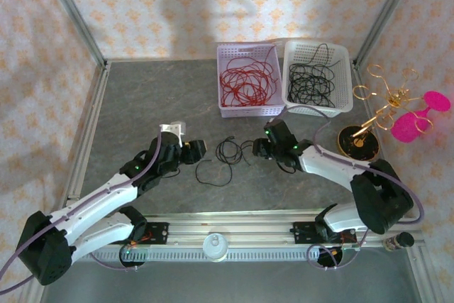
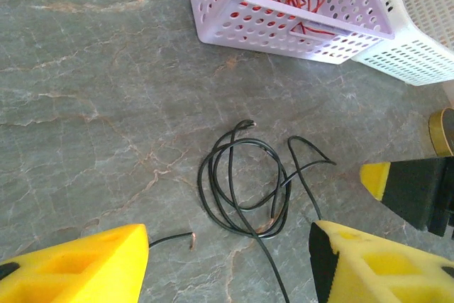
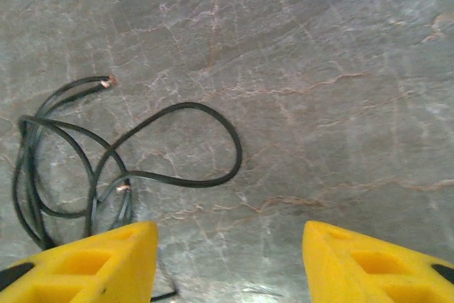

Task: Untangle the cables

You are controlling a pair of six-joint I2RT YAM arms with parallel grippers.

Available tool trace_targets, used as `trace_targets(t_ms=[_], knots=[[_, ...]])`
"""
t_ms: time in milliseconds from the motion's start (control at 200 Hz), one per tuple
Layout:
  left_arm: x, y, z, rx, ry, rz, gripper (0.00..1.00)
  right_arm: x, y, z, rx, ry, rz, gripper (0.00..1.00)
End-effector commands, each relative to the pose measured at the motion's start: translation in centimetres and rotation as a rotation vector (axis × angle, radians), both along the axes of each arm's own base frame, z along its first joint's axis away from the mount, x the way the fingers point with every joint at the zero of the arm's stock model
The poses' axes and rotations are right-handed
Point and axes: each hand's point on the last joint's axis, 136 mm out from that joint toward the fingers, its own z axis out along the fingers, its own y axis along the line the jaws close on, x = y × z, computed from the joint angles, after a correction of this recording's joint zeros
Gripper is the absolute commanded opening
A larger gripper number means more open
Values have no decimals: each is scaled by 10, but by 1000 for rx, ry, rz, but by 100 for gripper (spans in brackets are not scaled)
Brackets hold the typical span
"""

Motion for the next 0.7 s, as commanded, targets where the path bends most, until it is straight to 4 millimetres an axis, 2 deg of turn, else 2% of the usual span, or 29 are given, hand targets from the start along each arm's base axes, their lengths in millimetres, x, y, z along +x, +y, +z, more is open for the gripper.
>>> trace_targets(t_ms=[0,120,210,465,601,696], knots=[[1,5,3,-25,-20,29,63,8,12,0,74,-9,-31,56],[-1,4,1,-17,-12,17,63,6,10,-11,25,25,-16,51],[-3,4,-1,-11,-7,8,63,-2,10,-8,6,19,9,49],[-1,1,-8,-15,-5,-2,63,-35,38,-11,16,12,132,47],[0,-2,-8,-7,-2,-13,63,-36,56,-17,19,-4,192,47],[1,-2,-5,-3,-5,-17,63,-32,61,-26,-13,-2,211,43]])
